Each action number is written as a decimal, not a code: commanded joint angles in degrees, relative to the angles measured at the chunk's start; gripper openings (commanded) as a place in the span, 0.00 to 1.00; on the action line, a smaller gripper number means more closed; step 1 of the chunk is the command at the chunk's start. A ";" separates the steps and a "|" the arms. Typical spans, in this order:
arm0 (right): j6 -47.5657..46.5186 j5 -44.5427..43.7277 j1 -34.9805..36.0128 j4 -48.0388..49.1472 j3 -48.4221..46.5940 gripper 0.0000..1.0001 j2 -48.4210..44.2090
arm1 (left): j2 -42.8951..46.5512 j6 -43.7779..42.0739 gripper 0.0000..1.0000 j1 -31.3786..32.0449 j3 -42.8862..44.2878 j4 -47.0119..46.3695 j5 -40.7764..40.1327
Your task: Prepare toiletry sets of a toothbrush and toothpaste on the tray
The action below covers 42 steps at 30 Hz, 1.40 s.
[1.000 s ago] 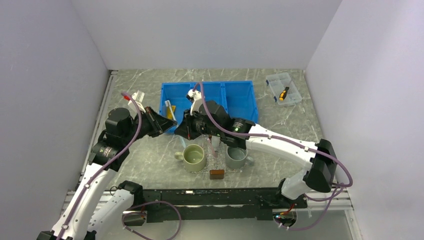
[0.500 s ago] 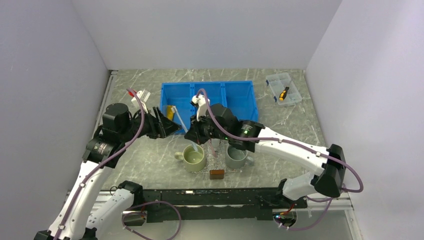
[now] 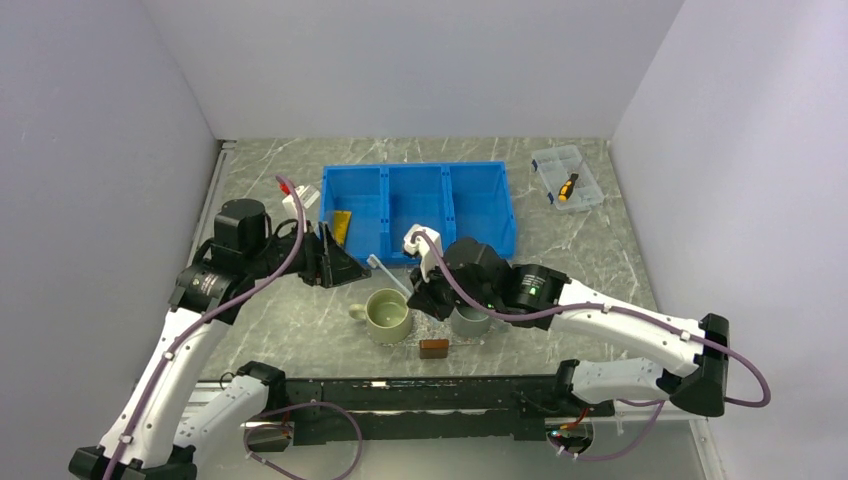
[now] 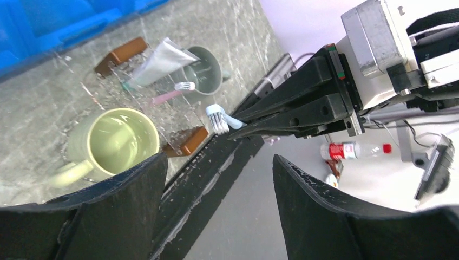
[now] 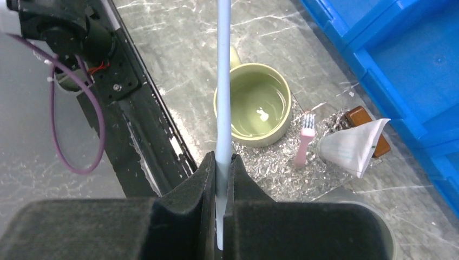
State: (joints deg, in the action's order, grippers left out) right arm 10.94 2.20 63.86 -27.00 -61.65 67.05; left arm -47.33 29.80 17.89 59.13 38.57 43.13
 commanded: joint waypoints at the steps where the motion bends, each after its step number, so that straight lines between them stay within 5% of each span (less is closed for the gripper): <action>1: -4.89 -3.31 2.20 -0.74 0.68 0.00 -2.76 | -0.28 -3.00 0.75 0.13 0.15 1.29 7.30; 24: -7.79 -16.10 13.47 -0.14 -2.33 0.00 2.57 | 1.01 -6.38 0.62 0.13 -2.01 7.71 9.99; 42: -8.26 -22.89 17.12 1.44 -2.39 0.00 3.44 | 1.01 -7.31 0.33 0.13 -2.86 8.68 10.35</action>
State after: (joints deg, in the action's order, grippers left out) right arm 3.16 -17.72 80.29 -28.16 -62.00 71.16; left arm -46.98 23.55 17.87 56.42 47.97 51.33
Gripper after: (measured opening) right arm 0.059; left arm 0.359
